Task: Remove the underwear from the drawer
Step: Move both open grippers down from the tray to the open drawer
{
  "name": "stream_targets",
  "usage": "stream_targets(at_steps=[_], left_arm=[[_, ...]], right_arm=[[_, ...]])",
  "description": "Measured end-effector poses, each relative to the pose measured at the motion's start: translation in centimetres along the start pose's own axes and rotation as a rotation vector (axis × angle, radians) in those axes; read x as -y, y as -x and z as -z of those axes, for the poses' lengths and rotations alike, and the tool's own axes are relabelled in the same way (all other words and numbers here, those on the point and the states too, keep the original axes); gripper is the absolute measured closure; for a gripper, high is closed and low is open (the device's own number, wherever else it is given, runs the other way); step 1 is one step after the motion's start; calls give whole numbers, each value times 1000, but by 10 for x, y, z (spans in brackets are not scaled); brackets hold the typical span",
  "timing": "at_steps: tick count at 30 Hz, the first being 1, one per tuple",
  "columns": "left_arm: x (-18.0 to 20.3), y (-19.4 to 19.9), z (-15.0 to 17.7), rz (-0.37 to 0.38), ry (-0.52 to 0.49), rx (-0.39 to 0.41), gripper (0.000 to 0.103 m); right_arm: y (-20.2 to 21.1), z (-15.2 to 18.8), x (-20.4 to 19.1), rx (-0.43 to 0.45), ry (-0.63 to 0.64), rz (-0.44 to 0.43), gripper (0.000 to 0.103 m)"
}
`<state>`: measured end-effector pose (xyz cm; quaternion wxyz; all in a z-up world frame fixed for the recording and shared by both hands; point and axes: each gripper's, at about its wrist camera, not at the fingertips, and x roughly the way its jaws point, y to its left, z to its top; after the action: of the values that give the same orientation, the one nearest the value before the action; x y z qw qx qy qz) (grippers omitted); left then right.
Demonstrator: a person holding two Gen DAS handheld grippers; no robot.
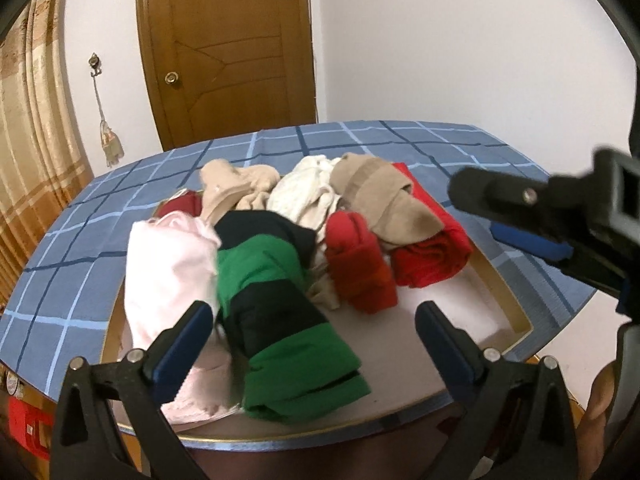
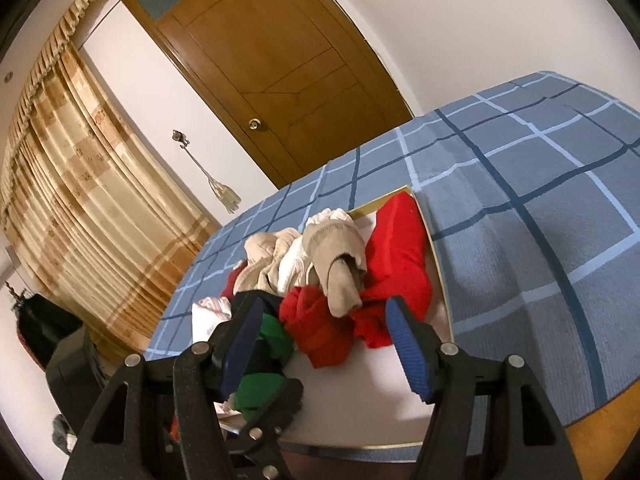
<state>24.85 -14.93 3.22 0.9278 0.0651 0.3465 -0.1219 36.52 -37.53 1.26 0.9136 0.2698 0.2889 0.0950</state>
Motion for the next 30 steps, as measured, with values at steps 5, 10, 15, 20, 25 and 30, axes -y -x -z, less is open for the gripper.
stream_targets(at_steps=[5, 10, 15, 20, 25, 30], left_arm=[[-13, 0, 10, 14, 42, -18, 1], [-21, 1, 20, 12, 51, -30, 1], [-26, 9, 27, 25, 59, -32, 1], [-28, 15, 36, 33, 55, -35, 1], [-27, 23, 47, 49, 35, -44, 1], [-23, 29, 57, 56, 6, -52, 1]], right_arm=[[4, 13, -8, -14, 48, 38, 36], [10, 28, -20, -23, 112, 51, 36], [17, 41, -26, -28, 134, 41, 36], [20, 51, -27, -45, 140, 37, 36], [25, 60, -26, -59, 141, 32, 36], [35, 72, -21, -83, 133, 27, 36]])
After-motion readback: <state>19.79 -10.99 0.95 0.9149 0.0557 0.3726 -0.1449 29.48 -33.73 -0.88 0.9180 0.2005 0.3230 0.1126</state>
